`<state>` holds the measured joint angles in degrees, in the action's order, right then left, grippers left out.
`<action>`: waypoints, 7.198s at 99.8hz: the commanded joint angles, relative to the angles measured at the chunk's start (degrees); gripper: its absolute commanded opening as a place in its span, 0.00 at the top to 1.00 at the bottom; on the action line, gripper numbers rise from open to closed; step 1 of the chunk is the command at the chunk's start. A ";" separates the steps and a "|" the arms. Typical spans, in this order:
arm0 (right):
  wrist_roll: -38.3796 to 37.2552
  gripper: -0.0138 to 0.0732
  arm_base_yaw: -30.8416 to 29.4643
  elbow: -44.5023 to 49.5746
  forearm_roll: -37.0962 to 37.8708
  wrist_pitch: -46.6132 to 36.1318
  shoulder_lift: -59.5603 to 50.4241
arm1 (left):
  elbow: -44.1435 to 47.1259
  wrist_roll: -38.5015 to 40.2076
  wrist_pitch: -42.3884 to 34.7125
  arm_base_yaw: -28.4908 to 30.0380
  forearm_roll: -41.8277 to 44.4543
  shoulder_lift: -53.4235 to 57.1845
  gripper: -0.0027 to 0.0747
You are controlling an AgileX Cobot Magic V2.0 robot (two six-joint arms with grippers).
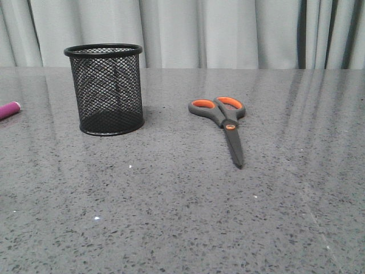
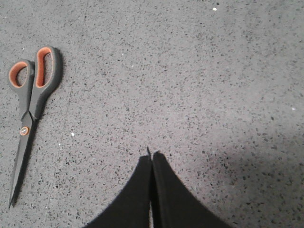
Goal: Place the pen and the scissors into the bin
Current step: 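Lower the open left gripper around the pink marker and close it, then lift the pink marker with the left gripper toward the mesh cup, then drop the pink marker into the mesh cup and open the left gripper, then move the right gripper down over the grey-and-orange scissors handles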
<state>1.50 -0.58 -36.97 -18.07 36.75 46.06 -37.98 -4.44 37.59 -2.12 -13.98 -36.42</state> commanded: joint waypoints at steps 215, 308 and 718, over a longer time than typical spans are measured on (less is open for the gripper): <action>3.87 0.40 -0.38 -2.18 -4.24 -1.65 0.85 | -20.88 -19.58 -2.03 -0.13 -5.29 -47.30 0.50; 3.87 0.40 -0.38 -2.18 -4.24 -1.19 0.85 | -21.00 -19.71 0.24 -0.13 -5.47 -49.94 0.51; 16.68 0.40 2.14 -4.21 -13.46 6.24 3.25 | -0.59 -56.46 -30.18 1.49 -45.52 -9.80 0.99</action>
<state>15.48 0.17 -38.00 -28.79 43.59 47.90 -38.62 -61.61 10.31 -0.74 -58.08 -47.66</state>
